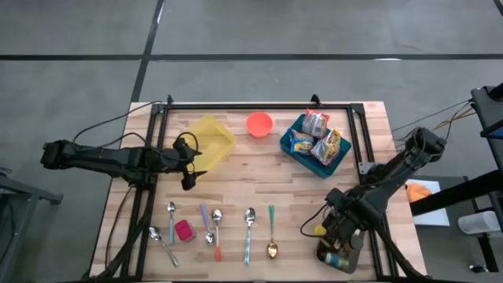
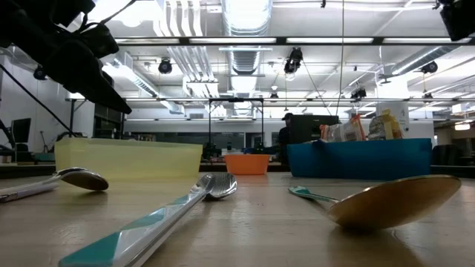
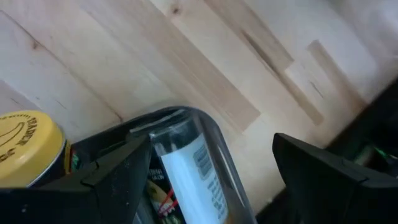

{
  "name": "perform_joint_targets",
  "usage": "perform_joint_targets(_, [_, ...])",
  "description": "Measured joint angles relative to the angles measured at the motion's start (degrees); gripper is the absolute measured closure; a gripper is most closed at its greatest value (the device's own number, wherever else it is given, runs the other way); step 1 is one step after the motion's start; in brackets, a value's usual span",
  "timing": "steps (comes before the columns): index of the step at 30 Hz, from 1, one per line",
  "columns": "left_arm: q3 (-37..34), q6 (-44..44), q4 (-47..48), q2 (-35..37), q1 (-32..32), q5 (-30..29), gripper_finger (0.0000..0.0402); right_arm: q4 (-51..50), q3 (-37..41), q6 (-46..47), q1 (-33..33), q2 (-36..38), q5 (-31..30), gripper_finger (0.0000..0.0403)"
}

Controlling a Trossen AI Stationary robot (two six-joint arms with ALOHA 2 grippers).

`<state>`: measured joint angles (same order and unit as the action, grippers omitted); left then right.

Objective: Pick & Place Food Item
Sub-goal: Adjust the black bin

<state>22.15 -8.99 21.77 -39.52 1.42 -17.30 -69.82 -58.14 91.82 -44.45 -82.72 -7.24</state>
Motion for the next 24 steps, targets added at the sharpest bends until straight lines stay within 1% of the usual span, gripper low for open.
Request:
perform_joint_targets(9, [0.0,0.0,0.0,0.0,0.0,0.0,0.0033,5.6,5.3,1.6,0.9,2.0,0.4,0.0070])
perform_joint_targets(12, [0.0,0.0,0.0,0.0,0.0,0.0,0.0033,6.2,5.7,1.8,1.3,2.0,0.4,0.0080])
perform_joint_targets(15, [0.0,0.0,0.0,0.0,0.0,0.0,0.0033,6.5,6.1,2.6,2.0,2.0,0.5,0.0112])
perform_joint_targets(24, [0.0,-0.2,0.0,0.0,0.0,0.0,0.0033,9.0,8.5,7.2,3.8,2.0,0.4,0.0243])
